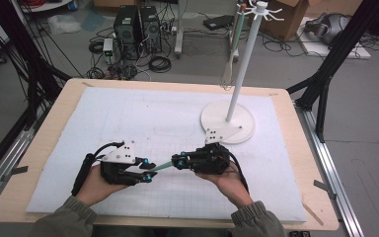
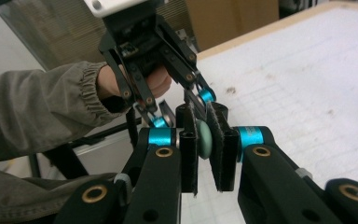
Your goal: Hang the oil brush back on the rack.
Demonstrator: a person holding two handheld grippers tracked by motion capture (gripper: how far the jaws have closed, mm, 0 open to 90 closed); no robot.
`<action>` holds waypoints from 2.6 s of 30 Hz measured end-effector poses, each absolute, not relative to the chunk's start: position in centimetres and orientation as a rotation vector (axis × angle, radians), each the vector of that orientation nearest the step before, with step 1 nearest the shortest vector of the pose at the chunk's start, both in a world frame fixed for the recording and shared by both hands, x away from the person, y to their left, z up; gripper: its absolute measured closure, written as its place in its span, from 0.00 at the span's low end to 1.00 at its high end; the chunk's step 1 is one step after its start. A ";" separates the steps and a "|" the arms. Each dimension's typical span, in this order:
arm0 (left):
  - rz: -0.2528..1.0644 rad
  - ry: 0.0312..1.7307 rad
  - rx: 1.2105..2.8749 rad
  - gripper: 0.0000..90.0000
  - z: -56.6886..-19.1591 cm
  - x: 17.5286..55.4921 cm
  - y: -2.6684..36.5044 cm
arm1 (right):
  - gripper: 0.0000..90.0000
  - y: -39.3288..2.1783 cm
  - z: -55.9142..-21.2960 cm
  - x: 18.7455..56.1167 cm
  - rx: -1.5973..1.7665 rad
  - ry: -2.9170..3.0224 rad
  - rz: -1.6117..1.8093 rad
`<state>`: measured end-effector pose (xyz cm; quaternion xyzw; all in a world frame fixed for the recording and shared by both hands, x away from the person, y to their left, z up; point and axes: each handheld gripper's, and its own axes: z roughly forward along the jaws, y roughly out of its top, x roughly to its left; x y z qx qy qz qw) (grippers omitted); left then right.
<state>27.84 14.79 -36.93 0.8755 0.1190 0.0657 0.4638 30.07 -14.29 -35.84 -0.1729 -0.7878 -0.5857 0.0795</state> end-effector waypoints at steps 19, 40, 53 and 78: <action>0.121 0.281 2.074 0.94 -36.5 27.9 14.6 | 0.76 -14.0 -34.8 29.7 -0.506 -2.364 -1.848; 0.099 0.256 2.079 0.85 -36.5 27.9 14.2 | 0.93 -12.7 -34.5 29.5 -0.402 -2.400 -1.821; 0.093 0.276 2.011 0.94 -36.0 27.9 14.3 | 0.86 -12.0 -34.7 29.1 -0.418 -2.387 -1.899; 0.084 0.305 1.929 0.94 -35.8 28.1 13.5 | 0.89 -12.0 -34.6 28.7 -0.430 -2.414 -1.964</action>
